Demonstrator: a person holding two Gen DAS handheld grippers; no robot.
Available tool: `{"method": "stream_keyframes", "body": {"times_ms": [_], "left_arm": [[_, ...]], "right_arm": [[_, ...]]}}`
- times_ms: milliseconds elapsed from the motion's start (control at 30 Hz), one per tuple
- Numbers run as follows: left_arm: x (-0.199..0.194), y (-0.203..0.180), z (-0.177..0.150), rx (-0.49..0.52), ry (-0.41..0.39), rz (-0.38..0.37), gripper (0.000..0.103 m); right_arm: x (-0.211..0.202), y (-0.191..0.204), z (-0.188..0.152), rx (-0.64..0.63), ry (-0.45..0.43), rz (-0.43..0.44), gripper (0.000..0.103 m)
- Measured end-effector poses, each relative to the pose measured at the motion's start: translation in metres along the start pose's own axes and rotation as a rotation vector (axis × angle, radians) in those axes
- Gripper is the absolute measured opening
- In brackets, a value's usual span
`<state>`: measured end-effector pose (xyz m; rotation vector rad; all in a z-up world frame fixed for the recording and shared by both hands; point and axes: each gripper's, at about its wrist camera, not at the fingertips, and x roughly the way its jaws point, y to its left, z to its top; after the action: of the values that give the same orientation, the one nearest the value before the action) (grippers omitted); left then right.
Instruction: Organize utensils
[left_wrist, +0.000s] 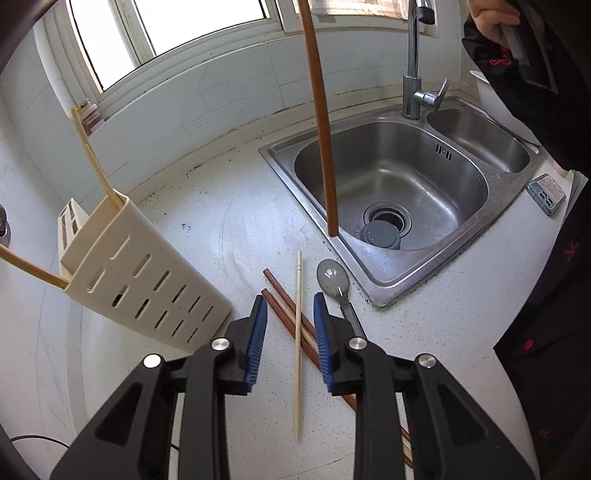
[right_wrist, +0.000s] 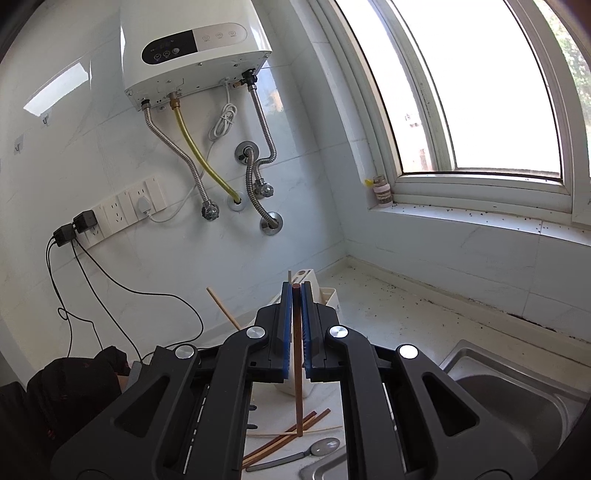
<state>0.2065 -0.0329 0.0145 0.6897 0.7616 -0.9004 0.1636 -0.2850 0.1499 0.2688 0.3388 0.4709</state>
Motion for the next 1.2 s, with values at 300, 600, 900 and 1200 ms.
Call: {"method": "stream_keyframes", "body": {"times_ms": [300, 600, 900, 1200], "left_arm": [[0.056, -0.009, 0.008, 0.037, 0.103, -0.016, 0.025], [0.093, -0.004, 0.02, -0.028, 0.192, -0.062, 0.025], [0.115, 0.002, 0.031, -0.061, 0.255, -0.08, 0.024], [0.128, 0.001, 0.035, -0.077, 0.31, -0.072, 0.015]], "right_arm": [[-0.012, -0.021, -0.006, 0.031, -0.002, -0.061, 0.005], [-0.022, -0.03, -0.012, 0.045, 0.0, -0.086, 0.005], [-0.027, -0.036, -0.015, 0.062, 0.005, -0.106, 0.005], [-0.031, -0.041, -0.016, 0.069, 0.0, -0.113, 0.005]]}}
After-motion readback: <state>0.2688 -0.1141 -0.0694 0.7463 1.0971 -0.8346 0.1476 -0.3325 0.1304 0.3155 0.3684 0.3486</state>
